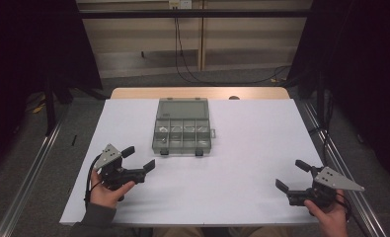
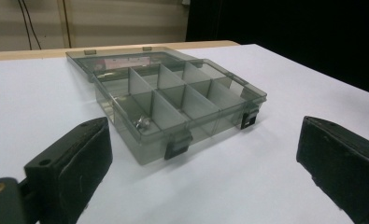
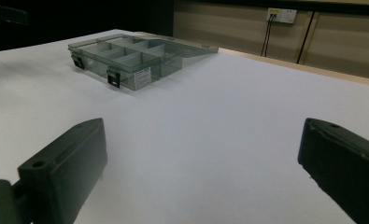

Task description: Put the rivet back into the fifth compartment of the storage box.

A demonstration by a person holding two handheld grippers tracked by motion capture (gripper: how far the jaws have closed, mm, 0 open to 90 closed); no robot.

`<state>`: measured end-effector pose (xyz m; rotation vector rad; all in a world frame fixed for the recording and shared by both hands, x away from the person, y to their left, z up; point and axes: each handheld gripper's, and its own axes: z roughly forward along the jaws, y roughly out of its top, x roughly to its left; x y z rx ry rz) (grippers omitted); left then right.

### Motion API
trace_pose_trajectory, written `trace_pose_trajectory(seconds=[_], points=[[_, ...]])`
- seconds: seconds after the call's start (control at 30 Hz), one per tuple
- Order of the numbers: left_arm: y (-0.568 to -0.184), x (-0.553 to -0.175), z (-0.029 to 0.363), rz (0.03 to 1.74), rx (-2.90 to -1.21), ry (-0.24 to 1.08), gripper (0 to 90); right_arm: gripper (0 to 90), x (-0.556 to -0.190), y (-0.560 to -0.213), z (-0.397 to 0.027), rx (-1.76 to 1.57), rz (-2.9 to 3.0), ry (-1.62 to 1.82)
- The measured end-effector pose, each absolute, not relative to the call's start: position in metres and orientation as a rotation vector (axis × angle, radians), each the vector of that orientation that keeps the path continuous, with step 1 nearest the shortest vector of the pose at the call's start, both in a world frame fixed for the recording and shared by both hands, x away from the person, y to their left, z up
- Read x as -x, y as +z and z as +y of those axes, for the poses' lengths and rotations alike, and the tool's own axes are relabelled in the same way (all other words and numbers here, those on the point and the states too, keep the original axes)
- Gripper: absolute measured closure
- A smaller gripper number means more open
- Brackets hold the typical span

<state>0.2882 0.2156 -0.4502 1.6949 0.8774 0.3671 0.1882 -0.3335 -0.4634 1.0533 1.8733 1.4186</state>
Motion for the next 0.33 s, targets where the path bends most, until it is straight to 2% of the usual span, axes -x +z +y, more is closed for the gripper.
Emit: trace_pose_trajectory(seconds=[0.33], points=[[-0.451,-0.278,0.228,0.880,-1.684,0.390,2.1,1.2,-0.188,-0.463,-0.335,-1.055,1.866,1.414]])
